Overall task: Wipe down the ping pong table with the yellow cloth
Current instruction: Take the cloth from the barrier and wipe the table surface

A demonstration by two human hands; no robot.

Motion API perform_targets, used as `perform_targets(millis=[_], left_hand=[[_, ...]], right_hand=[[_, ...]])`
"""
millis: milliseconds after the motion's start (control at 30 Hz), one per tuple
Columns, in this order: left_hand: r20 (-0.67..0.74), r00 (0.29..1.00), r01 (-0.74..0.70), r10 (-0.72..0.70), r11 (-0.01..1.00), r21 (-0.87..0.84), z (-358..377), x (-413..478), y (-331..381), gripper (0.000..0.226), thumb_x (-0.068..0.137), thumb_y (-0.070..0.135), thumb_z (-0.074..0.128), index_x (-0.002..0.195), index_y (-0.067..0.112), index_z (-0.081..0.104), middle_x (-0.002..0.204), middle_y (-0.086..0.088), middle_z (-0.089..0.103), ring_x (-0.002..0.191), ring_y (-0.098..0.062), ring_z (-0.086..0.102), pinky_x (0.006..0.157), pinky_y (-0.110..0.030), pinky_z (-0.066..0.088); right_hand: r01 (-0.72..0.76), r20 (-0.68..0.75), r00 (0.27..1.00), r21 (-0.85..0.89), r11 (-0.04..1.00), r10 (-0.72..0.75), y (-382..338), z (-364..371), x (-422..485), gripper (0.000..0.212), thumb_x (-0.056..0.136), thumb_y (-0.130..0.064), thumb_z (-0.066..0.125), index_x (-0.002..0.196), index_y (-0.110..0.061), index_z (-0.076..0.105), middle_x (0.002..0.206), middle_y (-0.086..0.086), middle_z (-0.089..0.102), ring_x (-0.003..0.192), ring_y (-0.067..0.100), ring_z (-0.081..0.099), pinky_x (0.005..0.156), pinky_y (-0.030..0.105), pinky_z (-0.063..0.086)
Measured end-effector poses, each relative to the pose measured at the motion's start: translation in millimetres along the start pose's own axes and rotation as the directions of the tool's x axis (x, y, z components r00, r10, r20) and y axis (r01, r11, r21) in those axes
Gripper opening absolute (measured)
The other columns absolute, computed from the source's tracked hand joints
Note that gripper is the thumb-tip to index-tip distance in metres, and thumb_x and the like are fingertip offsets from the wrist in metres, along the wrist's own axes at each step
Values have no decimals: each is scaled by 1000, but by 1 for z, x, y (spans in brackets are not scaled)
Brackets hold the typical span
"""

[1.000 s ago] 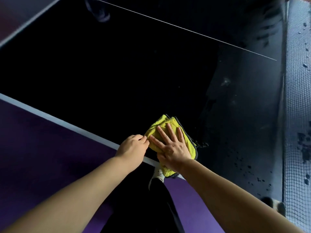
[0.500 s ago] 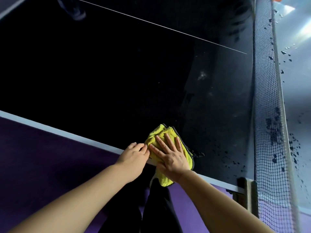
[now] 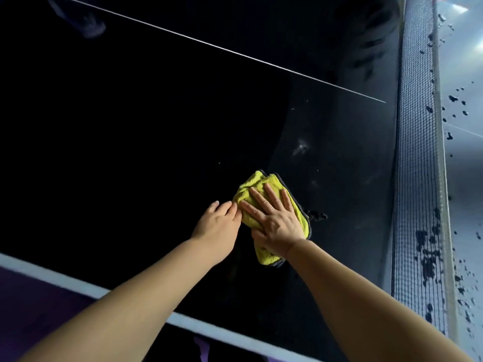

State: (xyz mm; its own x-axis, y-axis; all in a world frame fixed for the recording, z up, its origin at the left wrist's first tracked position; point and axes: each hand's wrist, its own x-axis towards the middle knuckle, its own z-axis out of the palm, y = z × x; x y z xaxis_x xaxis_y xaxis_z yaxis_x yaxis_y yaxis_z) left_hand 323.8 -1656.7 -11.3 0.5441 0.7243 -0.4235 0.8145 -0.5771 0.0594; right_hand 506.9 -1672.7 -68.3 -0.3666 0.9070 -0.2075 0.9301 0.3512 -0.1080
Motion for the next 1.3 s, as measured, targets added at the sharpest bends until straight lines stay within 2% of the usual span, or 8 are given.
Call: perform_targets(millis=[167,400,567,733,800,1033,1167,1300], left_hand=[[-53,996,66,-68,997,-47,-34,79,-12,56,96,20,32,149,13,15,157,-6,12,144,-22,5,117,-38,6],[-234,949,180,-212,972,-152,-56,136,-25,57,97,20,40,149,16,20,157,-4,17,145,-21,5,117,-36,6],[-259,943,169,-209,971,-167,-63,161,-26,57,97,21,41,150,19,18,157,-2,15,145,-19,-1,118,-34,3],[-266,943,152,-198,971,-184,-64,182,-25,58,96,25,43,149,20,20,157,-1,14,145,-18,-2,118,-34,1],[-283,939,149,-196,972,-180,-65,189,-26,59,94,26,47,148,18,26,156,-2,20,145,-19,3,117,-34,3],[-279,942,154,-189,978,-142,-77,200,-28,61,73,24,75,130,11,55,137,-9,51,136,-26,36,111,-39,27],[-257,953,129,-160,983,-133,-81,199,-17,60,92,28,53,146,17,30,155,-4,24,145,-21,7,116,-35,4],[-242,960,109,-138,986,-129,-80,197,1,60,97,29,42,150,19,15,158,-1,10,145,-18,-4,118,-34,-1]], right_hand=[[-12,-8,1000,-3,1000,12,65,-20,62,71,82,-54,28,151,-45,13,162,-9,6,150,26,-5,120,55,-2],[-44,-14,999,-31,999,43,131,-43,147,73,80,-60,18,151,-47,10,163,-10,1,150,24,-10,120,51,-6],[-104,-12,994,-28,994,104,172,-60,209,67,92,-57,35,151,-48,5,163,-11,-4,149,21,-14,120,49,-8],[-217,-22,976,37,976,218,204,-73,261,65,93,-66,32,151,-49,8,163,-12,-4,149,21,-14,120,49,-8],[-270,-17,962,73,960,272,216,-77,276,66,92,-69,31,151,-48,9,163,-12,-4,149,21,-15,119,49,-8],[-368,-31,927,108,924,373,256,-85,282,61,95,-52,37,152,-47,14,163,-12,-1,150,21,-12,119,49,-8],[-422,-32,902,136,896,430,281,-86,253,62,95,-47,39,152,-47,15,163,-12,-1,149,20,-12,119,47,-10],[-457,-19,886,136,879,463,279,-80,217,63,95,-45,40,152,-47,14,163,-11,-4,149,21,-15,119,48,-11]])
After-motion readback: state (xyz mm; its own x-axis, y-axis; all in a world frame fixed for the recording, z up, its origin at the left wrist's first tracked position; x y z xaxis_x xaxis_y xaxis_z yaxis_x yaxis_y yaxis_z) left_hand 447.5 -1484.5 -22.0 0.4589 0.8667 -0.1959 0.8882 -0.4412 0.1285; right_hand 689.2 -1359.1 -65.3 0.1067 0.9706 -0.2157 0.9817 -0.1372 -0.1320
